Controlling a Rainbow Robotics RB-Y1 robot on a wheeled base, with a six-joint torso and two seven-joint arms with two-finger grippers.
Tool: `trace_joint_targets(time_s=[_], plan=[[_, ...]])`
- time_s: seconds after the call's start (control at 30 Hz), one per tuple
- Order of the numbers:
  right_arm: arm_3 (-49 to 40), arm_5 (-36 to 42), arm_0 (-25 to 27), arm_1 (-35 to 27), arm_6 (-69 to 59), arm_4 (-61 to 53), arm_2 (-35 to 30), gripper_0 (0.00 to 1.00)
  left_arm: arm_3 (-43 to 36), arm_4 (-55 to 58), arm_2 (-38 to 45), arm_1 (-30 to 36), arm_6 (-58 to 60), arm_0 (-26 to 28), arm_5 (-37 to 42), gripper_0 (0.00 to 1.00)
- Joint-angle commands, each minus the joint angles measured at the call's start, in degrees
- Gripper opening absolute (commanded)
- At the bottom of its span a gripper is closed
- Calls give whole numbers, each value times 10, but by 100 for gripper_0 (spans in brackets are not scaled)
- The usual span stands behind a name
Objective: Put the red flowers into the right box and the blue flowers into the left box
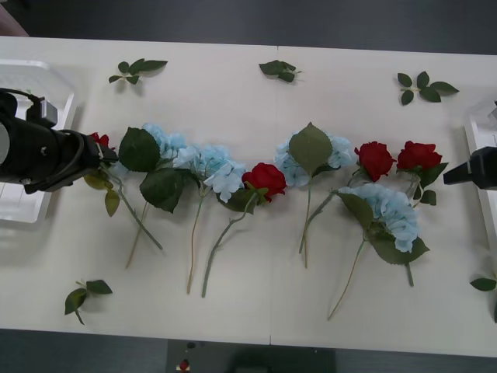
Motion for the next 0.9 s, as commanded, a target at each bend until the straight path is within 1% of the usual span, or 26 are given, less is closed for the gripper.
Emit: trace_joint_targets(time_s=[0.03, 0.2, 0.3, 0.6, 0.73, 0.9], plan=[[-16, -38, -13, 4, -74, 46, 47, 100, 14, -14, -5, 12, 12, -18, -1, 100], [-9, -70, -30, 21, -123, 93, 101, 100, 49, -28, -27, 12, 11, -33, -7, 100], [7, -78, -46, 41, -133, 116, 117, 100, 69, -33, -40, 12, 9, -41, -15, 100], [59, -101, -73, 94, -133, 187, 122, 100, 135, -57, -92, 11, 4, -66, -81, 100], [75, -113, -74, 105, -128, 224, 124, 100, 149, -89, -120, 11, 7, -74, -92, 100], [88, -132, -74, 107, -132, 228, 146, 100, 190, -90, -147, 11, 7, -88, -125, 100]])
